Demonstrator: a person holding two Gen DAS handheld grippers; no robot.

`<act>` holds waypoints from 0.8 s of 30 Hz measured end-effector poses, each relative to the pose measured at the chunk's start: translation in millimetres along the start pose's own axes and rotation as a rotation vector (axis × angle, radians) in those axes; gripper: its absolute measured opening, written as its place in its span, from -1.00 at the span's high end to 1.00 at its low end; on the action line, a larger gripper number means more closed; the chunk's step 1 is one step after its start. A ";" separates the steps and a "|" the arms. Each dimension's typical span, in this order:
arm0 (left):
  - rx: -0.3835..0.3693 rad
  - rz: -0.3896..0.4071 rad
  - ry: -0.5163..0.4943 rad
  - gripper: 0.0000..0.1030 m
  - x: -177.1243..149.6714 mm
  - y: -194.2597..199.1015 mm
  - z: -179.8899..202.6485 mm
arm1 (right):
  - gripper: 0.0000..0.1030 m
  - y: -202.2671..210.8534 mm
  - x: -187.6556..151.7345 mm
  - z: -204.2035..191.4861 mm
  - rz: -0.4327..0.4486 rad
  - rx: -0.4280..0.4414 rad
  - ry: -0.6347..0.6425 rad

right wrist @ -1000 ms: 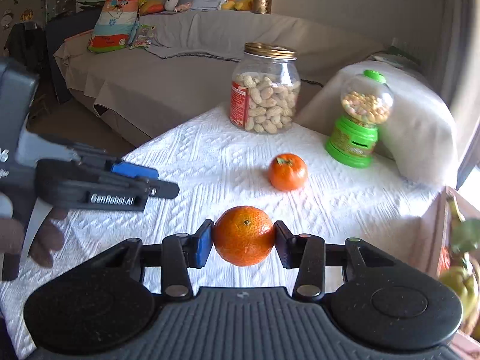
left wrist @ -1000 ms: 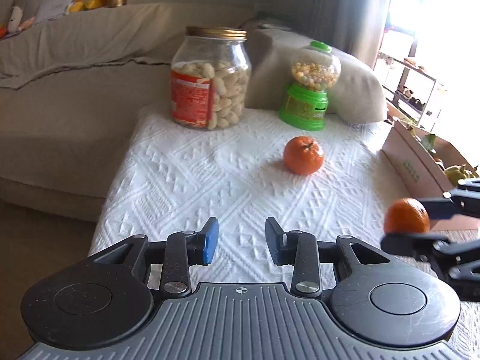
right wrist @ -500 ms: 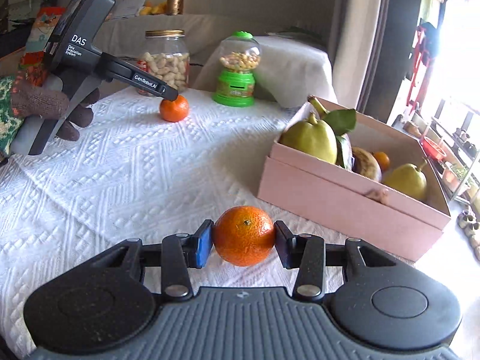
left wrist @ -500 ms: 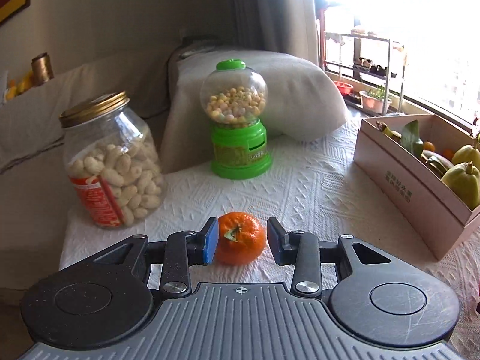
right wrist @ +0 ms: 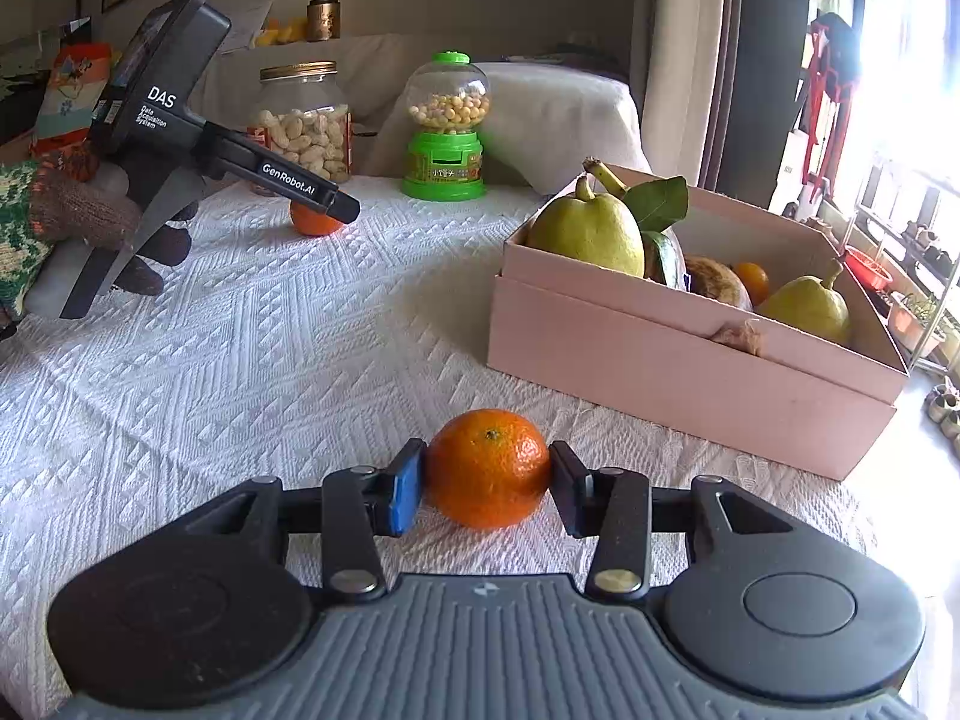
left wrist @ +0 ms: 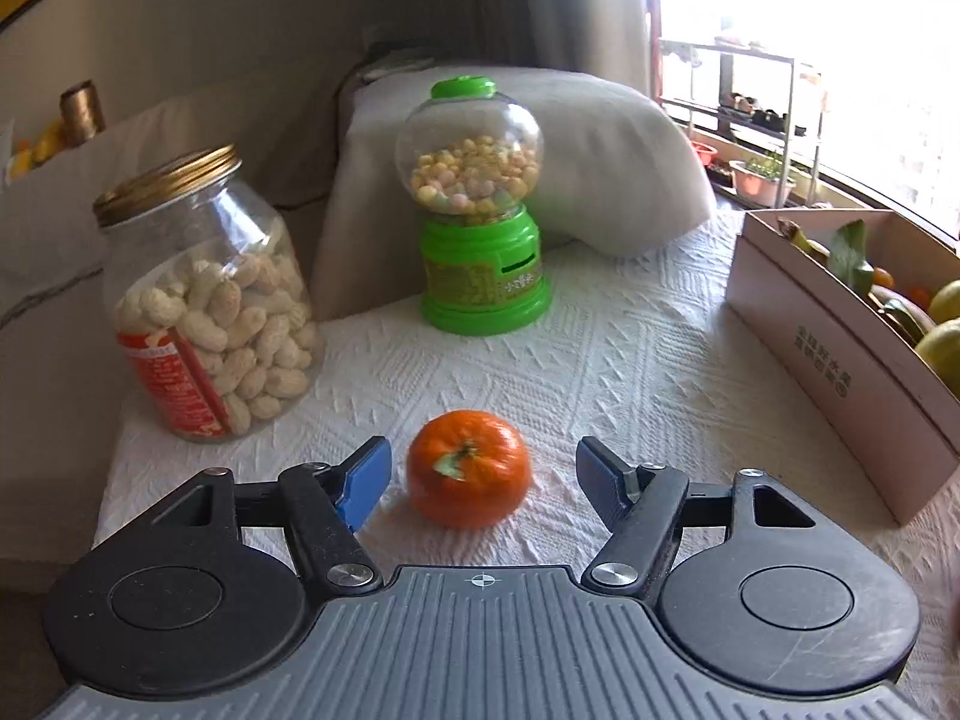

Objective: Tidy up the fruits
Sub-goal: 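Grasp another mandarin with the left gripper while the right holds its mandarin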

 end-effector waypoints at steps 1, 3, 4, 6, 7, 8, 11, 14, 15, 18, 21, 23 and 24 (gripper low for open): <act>0.008 -0.017 0.023 -0.42 -2.0 -4.5 -5.1 | 0.16 0.1 -0.5 0.0 -0.001 0.000 -0.002; 0.021 -0.045 0.057 -0.40 -5.8 -10.4 -12.3 | 0.15 1.0 -1.0 -0.6 -0.001 -0.001 -0.003; 0.020 -0.054 0.082 -0.42 -7.3 -12.5 -15.3 | 0.15 0.7 -1.1 -0.9 -0.002 -0.002 -0.003; 0.010 -0.061 0.125 -0.39 -8.0 -14.6 -18.2 | 0.10 0.2 -2.1 -0.9 -0.008 -0.006 -0.003; 0.010 -0.062 0.132 -0.37 -8.1 -15.6 -18.3 | 0.05 -0.1 -2.2 -0.2 -0.009 -0.009 -0.005; 0.010 -0.064 0.134 -0.35 -8.0 -16.2 -17.9 | -0.01 -0.3 -2.3 0.3 -0.010 -0.012 -0.006; -0.004 -0.083 0.145 -0.11 -9.7 -19.7 -13.1 | -0.11 -1.6 -2.7 1.8 -0.015 -0.019 -0.009; 0.005 -0.089 0.133 -0.08 -9.8 -22.2 -9.7 | -0.18 -2.3 -2.8 3.1 -0.018 -0.027 -0.013; 0.006 -0.090 0.127 -0.08 -9.6 -22.4 -9.1 | -0.19 -2.4 -3.0 3.5 -0.019 -0.028 -0.014; -0.003 -0.097 0.128 -0.07 -9.7 -19.3 -7.3 | -0.20 -2.4 -3.2 4.4 -0.019 -0.031 -0.018; -0.023 -0.089 0.121 -0.06 -8.1 -5.3 1.2 | -0.20 -2.0 -3.0 5.1 -0.017 -0.033 -0.020; -0.048 -0.080 0.105 -0.06 -7.9 9.5 11.4 | -0.20 -1.6 -2.8 4.8 -0.014 -0.026 -0.022; -0.067 -0.077 0.095 -0.06 -8.7 19.8 18.7 | -0.19 -1.1 -2.5 4.4 -0.013 -0.023 -0.022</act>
Point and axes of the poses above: each gripper's, at about its wrist camera, not at the fingertips, and y roughly against the way its jaws point, z to its right, x to its top, the point moved 10 cm from there along -y, roughly the way its jaws point, and after that the axes turned 12 degrees about z, right-handed, at the moved point
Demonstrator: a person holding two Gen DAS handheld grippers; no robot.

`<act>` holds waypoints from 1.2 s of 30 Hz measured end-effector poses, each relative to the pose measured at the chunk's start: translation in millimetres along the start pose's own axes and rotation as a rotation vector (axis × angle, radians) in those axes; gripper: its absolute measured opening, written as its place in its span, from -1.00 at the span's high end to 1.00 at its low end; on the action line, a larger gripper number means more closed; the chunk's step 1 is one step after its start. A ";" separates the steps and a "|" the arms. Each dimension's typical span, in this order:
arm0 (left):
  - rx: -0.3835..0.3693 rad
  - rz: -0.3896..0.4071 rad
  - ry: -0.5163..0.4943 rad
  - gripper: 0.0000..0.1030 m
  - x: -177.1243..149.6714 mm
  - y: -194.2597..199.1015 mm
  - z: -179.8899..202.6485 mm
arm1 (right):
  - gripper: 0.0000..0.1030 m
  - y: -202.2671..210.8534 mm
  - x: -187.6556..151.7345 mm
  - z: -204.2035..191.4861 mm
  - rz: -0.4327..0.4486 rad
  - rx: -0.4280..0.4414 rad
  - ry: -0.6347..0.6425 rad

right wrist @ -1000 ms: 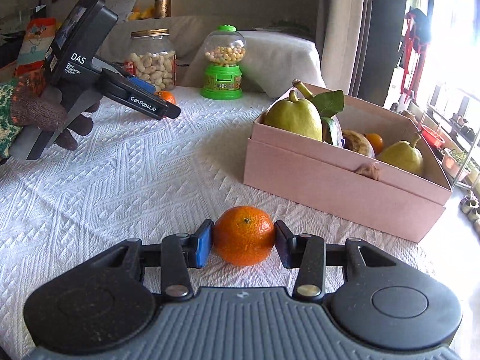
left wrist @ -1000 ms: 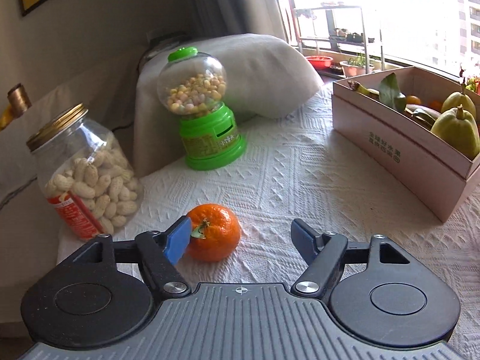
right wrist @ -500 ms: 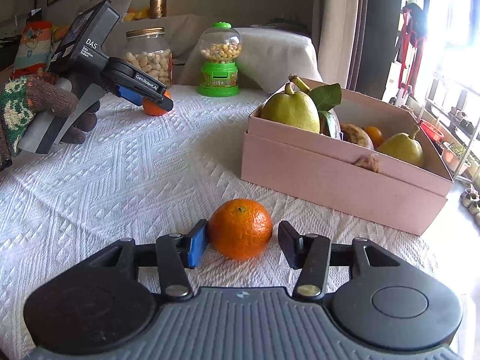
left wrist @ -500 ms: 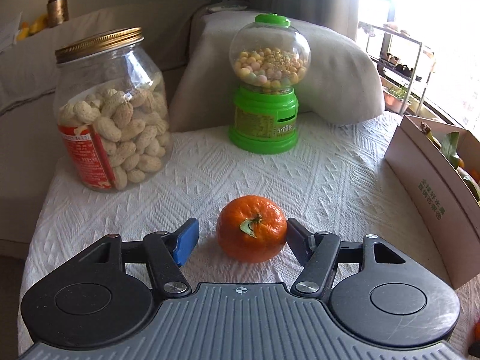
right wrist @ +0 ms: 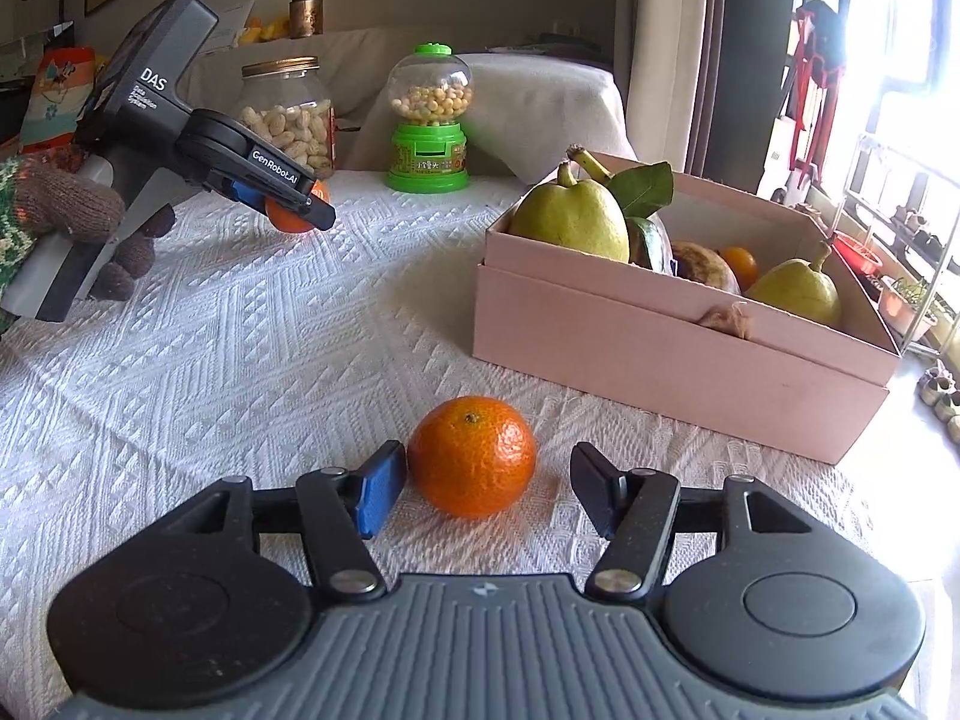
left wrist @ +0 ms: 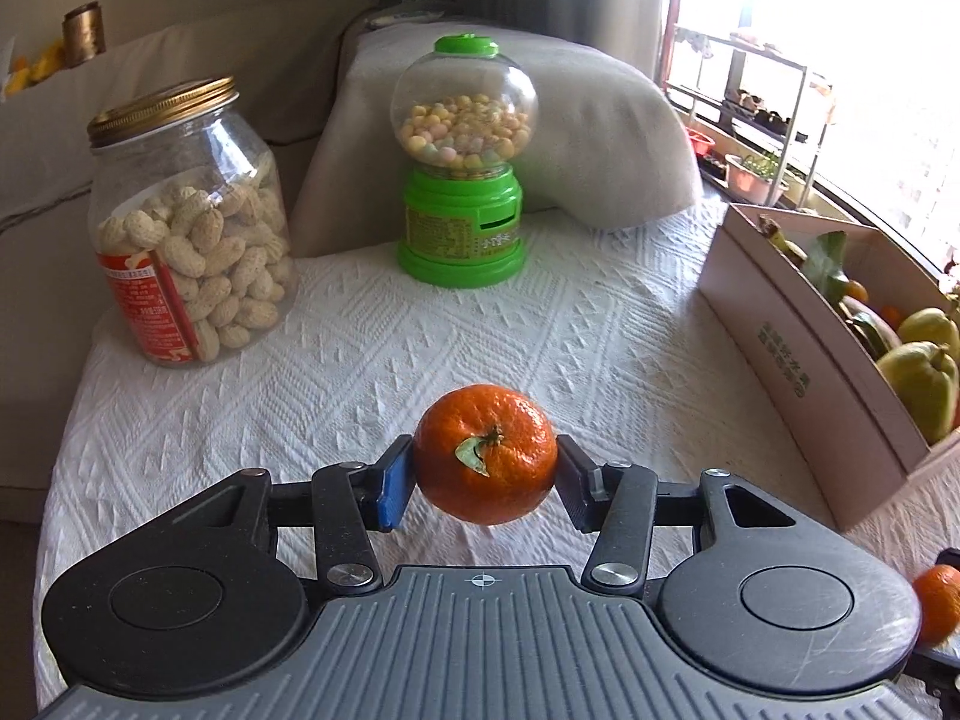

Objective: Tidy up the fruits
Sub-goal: 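Grasp another mandarin with the left gripper while the right holds its mandarin, then lower both mandarins into the pink box and open both grippers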

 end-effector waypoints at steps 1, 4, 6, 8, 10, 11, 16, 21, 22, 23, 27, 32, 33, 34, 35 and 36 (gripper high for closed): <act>-0.019 0.001 -0.008 -0.06 -2.8 10.0 7.9 | -0.16 1.0 0.2 -0.5 0.003 0.004 -0.002; -0.086 0.003 -0.026 -0.06 -14.2 40.3 32.1 | -0.11 4.6 -0.2 -3.9 0.004 0.031 -0.011; -0.142 -0.002 -0.038 -0.06 -26.2 61.5 50.0 | -0.11 6.3 -0.4 -5.1 0.006 0.035 -0.011; -0.192 -0.021 -0.041 -0.06 -41.5 79.3 67.3 | -0.11 7.9 0.5 -4.8 0.009 0.034 -0.014; -0.235 -0.047 -0.043 -0.06 -57.6 92.0 83.2 | -0.13 9.2 1.6 -4.4 0.012 0.036 -0.018; -0.249 -0.058 -0.046 -0.06 -64.9 97.6 90.0 | -0.16 9.3 1.8 -4.6 0.011 0.036 -0.018; -0.282 -0.098 -0.078 -0.06 -91.5 108.8 112.0 | -0.43 2.5 -1.3 -5.8 -0.030 0.047 -0.023; -0.272 -0.091 -0.093 -0.06 -94.6 110.1 115.3 | -0.45 -5.5 1.2 -0.7 -0.045 0.036 -0.047; -0.273 -0.092 -0.088 -0.06 -94.6 109.6 114.9 | -0.45 -6.4 2.6 0.5 -0.041 0.038 -0.059; -0.273 -0.092 -0.083 -0.06 -95.5 111.5 115.4 | -0.45 -7.2 3.8 1.6 -0.039 0.043 -0.074; -0.266 -0.093 -0.079 -0.06 -95.8 112.4 115.6 | -0.40 -6.4 8.3 1.5 -0.023 0.071 -0.092; -0.257 -0.096 -0.087 -0.06 -94.5 111.8 116.4 | 0.16 -1.1 9.4 -1.6 -0.014 0.078 -0.056; -0.255 -0.097 -0.089 -0.06 -94.3 111.9 116.7 | 0.15 0.3 9.5 -0.2 -0.012 0.074 -0.058; -0.251 -0.097 -0.091 -0.06 -93.0 112.1 117.0 | 0.16 2.6 9.6 2.2 -0.011 0.074 -0.068; -0.250 -0.093 -0.092 -0.06 -90.9 112.9 117.5 | 0.16 5.7 10.1 5.9 -0.007 0.073 -0.079; -0.251 -0.081 -0.093 -0.06 -85.7 113.9 118.9 | 0.16 9.8 12.1 10.5 0.004 0.068 -0.089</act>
Point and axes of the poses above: each gripper's, at about its wrist camera, not at the fingertips, and y roughly against the way its jaws point, z to its right, x to its top, the point moved 10 cm from there along -y, roughly the way its jaws point, and after that the axes turned 12 degrees about z, right-handed, at the moved point
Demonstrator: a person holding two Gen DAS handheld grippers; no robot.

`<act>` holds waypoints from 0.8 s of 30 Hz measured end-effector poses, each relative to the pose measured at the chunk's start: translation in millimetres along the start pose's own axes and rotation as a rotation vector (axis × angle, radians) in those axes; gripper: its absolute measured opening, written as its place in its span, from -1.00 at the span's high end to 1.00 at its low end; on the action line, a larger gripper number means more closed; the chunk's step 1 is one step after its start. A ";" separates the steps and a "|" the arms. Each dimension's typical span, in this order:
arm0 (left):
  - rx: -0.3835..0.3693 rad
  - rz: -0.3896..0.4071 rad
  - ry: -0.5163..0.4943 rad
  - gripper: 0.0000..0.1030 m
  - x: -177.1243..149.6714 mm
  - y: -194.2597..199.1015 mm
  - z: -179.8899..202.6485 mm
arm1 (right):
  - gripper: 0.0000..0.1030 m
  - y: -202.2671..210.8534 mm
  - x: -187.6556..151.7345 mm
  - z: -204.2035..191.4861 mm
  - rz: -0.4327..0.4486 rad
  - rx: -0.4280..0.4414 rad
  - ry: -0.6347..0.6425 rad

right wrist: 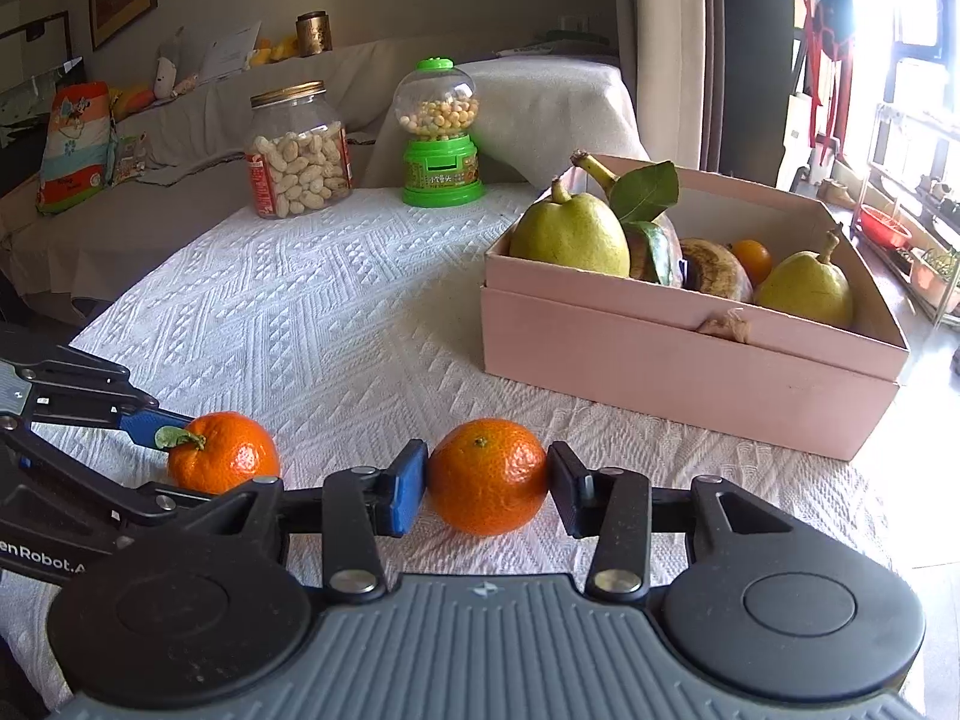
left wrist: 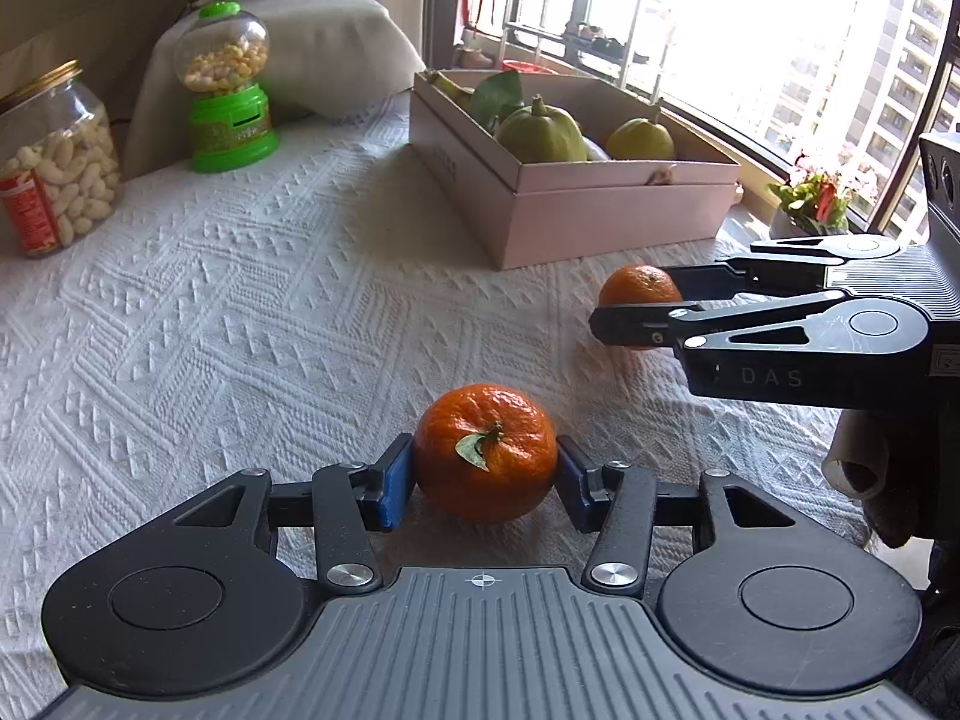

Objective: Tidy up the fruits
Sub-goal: 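Lower both mandarins into the pink box and open both grippers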

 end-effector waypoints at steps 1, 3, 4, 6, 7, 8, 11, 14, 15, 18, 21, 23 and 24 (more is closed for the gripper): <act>-0.004 0.018 -0.003 -0.06 7.7 2.0 2.3 | 0.16 5.4 3.3 5.2 0.015 -0.011 -0.006; -0.021 0.060 -0.019 -0.06 29.5 4.6 7.5 | 0.16 17.7 11.9 17.8 0.053 -0.038 -0.017; -0.026 0.091 -0.034 -0.06 45.8 4.9 10.6 | 0.16 23.8 16.7 25.1 0.071 -0.051 -0.025; -0.032 0.147 -0.057 -0.06 76.6 2.5 15.2 | 0.16 36.5 26.9 42.0 0.110 -0.087 -0.044; -0.041 0.178 -0.070 -0.06 97.6 -2.2 18.4 | 0.16 41.7 30.6 49.6 0.127 -0.106 -0.049; -0.049 0.203 -0.073 -0.06 114.9 -8.7 21.5 | 0.16 46.9 33.8 56.0 0.142 -0.122 -0.052; -0.078 0.233 -0.049 -0.06 159.6 -38.6 28.7 | 0.16 57.7 36.6 71.9 0.171 -0.159 -0.064; -0.134 0.195 -0.007 -0.06 194.6 -81.0 39.8 | 0.16 59.2 32.8 82.2 0.166 -0.174 -0.078; -0.153 0.171 0.014 -0.06 206.4 -100.4 45.3 | 0.16 58.2 31.0 84.4 0.161 -0.177 -0.080; -0.213 0.104 0.078 -0.07 224.4 -151.2 60.5 | 0.16 54.3 27.2 90.2 0.147 -0.187 -0.089; -0.234 0.110 0.173 -0.05 232.7 -173.1 59.9 | 0.16 53.1 26.3 94.1 0.140 -0.195 -0.091; -0.261 0.146 0.199 -0.05 235.2 -169.9 54.3 | 0.16 53.9 26.9 95.5 0.139 -0.200 -0.082; -0.271 0.153 0.199 -0.05 233.1 -165.8 52.8 | 0.16 55.4 26.5 95.9 0.141 -0.200 -0.074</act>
Point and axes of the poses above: each gripper's, at about its wrist camera, not at the fingertips, and y roughly against the way its jaws point, z to its right, x to its top, the point moved 10 cm from there along -y, roughly the way its jaws point, and after that the axes turned 12 degrees about z, right-handed, at the moved point
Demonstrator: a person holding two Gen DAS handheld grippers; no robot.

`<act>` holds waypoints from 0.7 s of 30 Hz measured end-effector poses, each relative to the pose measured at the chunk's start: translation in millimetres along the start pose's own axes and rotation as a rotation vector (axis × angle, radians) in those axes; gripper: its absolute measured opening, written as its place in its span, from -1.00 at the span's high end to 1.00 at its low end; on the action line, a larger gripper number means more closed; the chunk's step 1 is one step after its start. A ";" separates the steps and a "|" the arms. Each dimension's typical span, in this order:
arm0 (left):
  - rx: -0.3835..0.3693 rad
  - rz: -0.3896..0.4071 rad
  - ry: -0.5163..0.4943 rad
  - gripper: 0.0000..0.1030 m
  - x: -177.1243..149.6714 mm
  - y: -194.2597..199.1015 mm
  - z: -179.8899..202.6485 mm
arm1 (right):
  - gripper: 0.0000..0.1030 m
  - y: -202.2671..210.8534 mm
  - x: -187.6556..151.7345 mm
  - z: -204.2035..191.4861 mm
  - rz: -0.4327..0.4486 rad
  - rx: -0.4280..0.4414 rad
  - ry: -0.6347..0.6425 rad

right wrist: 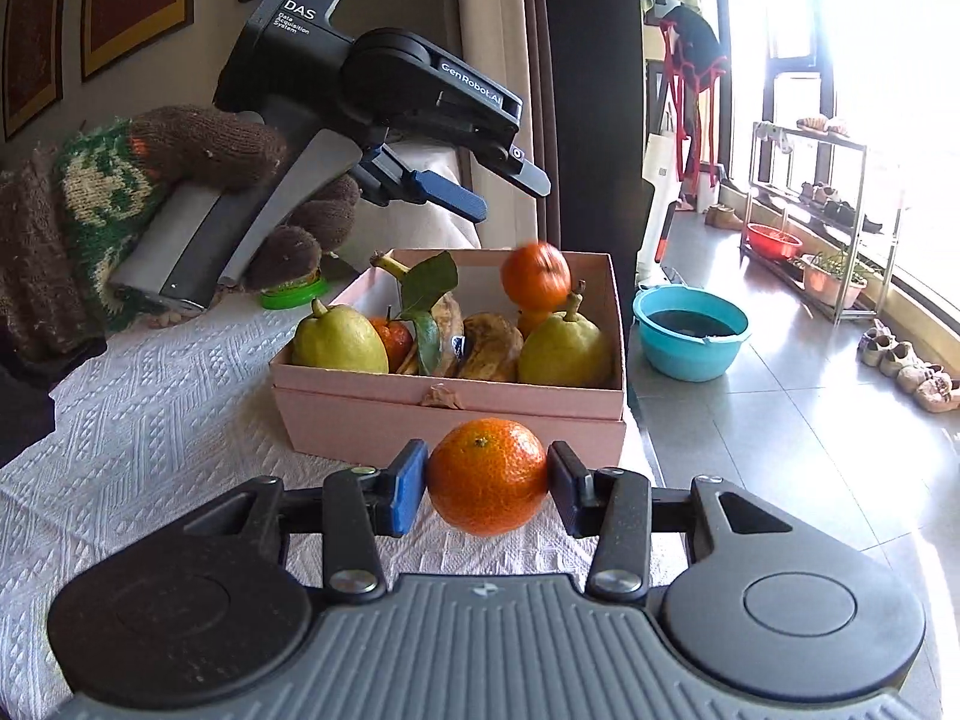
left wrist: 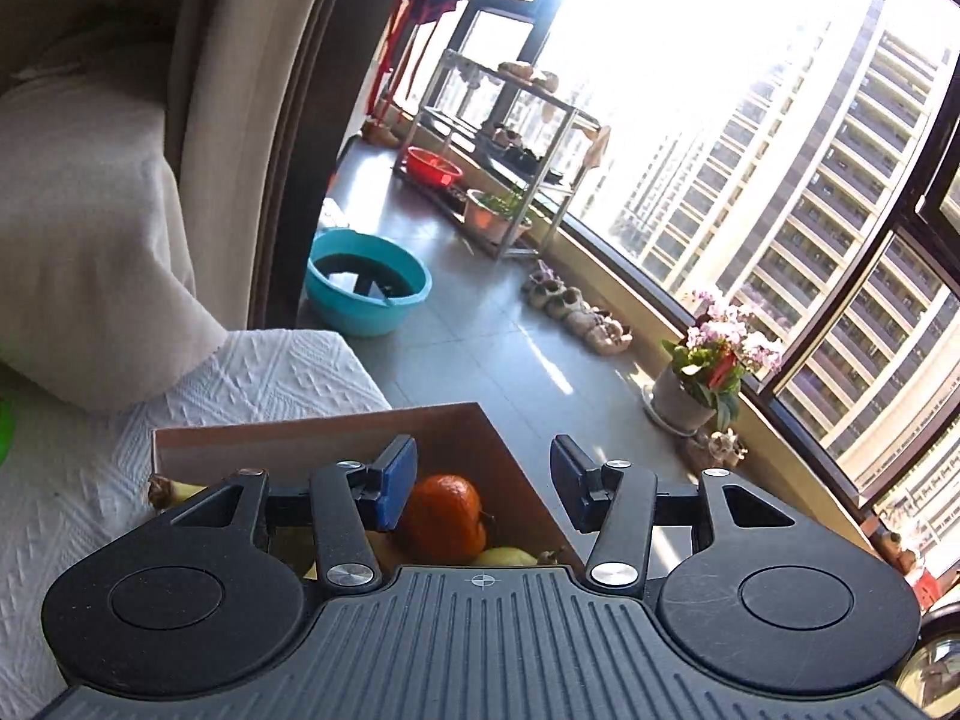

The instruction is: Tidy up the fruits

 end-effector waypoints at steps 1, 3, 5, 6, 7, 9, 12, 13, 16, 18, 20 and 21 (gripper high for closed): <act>-0.003 0.009 0.000 -0.05 -1.4 8.5 -2.8 | 0.16 -0.3 0.8 0.2 0.001 0.001 0.007; 0.007 0.042 -0.006 -0.05 -5.2 32.9 -9.7 | 0.16 -2.7 6.0 -0.3 0.010 0.002 0.020; 0.034 0.098 -0.053 -0.05 -13.0 66.8 -13.2 | 0.16 -2.8 19.5 -1.1 0.041 0.006 0.028; 0.052 0.116 -0.080 -0.05 -17.9 79.4 -14.5 | 0.16 -4.5 29.6 -0.7 0.060 0.007 0.030; 0.081 0.135 -0.119 -0.05 -26.6 98.5 -15.2 | 0.16 -8.0 41.4 -0.7 0.080 0.009 0.034; 0.124 0.145 -0.162 -0.05 -43.7 122.0 -17.6 | 0.16 -22.8 67.0 -1.2 0.107 0.025 0.042; 0.175 0.112 -0.155 -0.05 -72.7 143.8 -26.6 | 0.16 -62.1 98.8 -0.7 0.096 0.049 0.000; 0.188 0.096 -0.148 -0.05 -82.3 148.1 -30.8 | 0.15 -79.2 108.8 -0.7 0.093 0.056 -0.024; 0.251 0.054 -0.194 -0.05 -106.5 159.6 -43.9 | -0.07 -120.5 129.1 -2.5 0.089 0.070 -0.040; 0.296 0.026 -0.229 -0.05 -119.8 164.1 -52.0 | -0.10 -132.9 135.4 -0.9 0.085 0.028 -0.023; 0.329 -0.022 -0.217 -0.05 -138.2 169.3 -66.6 | -0.13 -128.0 133.7 -3.4 0.080 0.000 -0.009; 0.341 -0.031 -0.208 -0.05 -145.4 172.2 -71.1 | -0.18 -119.4 130.1 -7.8 0.086 -0.007 0.003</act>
Point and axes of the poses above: each gripper's, at about its wrist camera, not at the fingertips, and y roughly against the way its jaws point, z to its right, x to its top, the point moved 10 cm from there along -y, roughly the way its jaws point, and after that the axes turned 12 degrees about z, right-handed, at the moved point
